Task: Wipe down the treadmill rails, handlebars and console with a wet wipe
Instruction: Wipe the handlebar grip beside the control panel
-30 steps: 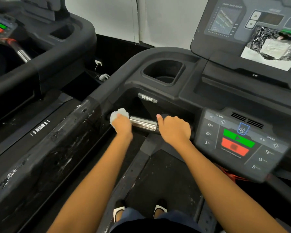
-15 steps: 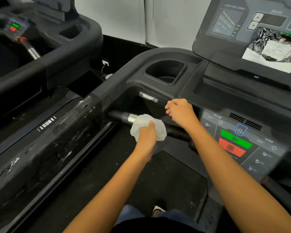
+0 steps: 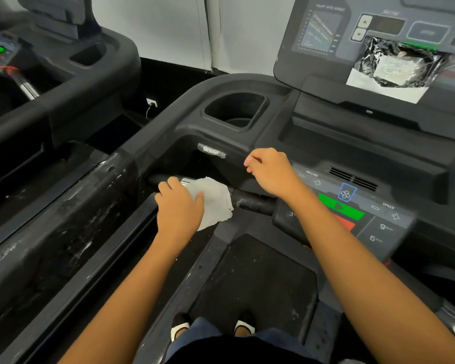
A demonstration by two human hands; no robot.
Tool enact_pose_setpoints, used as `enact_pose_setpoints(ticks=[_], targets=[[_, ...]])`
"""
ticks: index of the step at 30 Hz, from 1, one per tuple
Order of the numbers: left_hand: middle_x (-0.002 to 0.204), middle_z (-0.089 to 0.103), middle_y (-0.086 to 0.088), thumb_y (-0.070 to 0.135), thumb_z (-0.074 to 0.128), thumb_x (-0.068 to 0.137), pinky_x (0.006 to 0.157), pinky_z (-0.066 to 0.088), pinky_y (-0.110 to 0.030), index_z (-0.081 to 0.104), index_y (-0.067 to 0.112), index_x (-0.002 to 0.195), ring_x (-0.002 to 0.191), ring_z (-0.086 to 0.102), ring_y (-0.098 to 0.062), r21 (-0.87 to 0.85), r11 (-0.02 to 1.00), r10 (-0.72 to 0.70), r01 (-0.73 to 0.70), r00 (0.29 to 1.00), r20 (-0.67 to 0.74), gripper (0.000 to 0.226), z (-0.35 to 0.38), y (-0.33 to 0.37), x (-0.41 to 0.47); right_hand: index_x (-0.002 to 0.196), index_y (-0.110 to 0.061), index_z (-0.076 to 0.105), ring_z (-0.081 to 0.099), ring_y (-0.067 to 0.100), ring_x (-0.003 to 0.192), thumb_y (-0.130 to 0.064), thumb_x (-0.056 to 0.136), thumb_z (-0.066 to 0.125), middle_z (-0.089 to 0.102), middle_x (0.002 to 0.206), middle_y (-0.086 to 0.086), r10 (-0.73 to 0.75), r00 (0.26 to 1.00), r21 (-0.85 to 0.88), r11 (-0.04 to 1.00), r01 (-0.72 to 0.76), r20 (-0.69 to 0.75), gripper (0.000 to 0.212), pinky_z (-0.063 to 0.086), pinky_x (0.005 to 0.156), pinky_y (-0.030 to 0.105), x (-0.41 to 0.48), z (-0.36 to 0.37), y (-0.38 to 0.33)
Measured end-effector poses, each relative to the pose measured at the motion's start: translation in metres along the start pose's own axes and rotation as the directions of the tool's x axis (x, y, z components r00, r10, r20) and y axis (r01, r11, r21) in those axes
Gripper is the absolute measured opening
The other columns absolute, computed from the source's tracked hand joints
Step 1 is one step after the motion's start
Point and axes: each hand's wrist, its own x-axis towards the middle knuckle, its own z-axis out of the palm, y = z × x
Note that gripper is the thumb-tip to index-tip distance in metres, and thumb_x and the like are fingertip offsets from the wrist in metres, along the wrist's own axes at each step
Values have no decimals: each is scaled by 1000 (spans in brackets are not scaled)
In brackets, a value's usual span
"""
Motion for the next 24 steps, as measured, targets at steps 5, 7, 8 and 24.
enact_pose_setpoints(ticks=[5,7,8,24], targets=[[98,64,-6,17,54,95,85,45,-32,63,7,101,92,57,-20,-178,849,488,-498,867,-101,15,20,19,-4,87,-7,67,65,27,82,-20,95,46,70,83,12,-38,999,-13,999,37,-7,26,51,71,30,-1,2,3],[97,67,1,26,46,100,87,43,-28,66,12,103,94,57,-14,-180,811,542,-557,830,-130,25,28,18,2,85,-13,68,66,25,79,-20,95,48,70,79,8,-34,999,31,999,34,-11,24,56,74,38,-1,2,5],[95,68,1,29,41,101,88,44,-30,67,13,101,93,58,-14,-158,799,567,-581,814,-124,31,33,16,8,86,-14,68,67,24,79,-19,95,48,70,78,5,-26,1000,61,998,26,-8,23,57,75,41,-1,1,5],[68,56,-2,28,28,99,64,40,-39,52,17,75,61,51,-23,85,576,814,-813,580,37,36,57,56,6,90,-10,71,68,19,78,-12,94,47,70,77,1,-39,993,150,987,56,-112,25,58,80,39,-8,-30,10]])
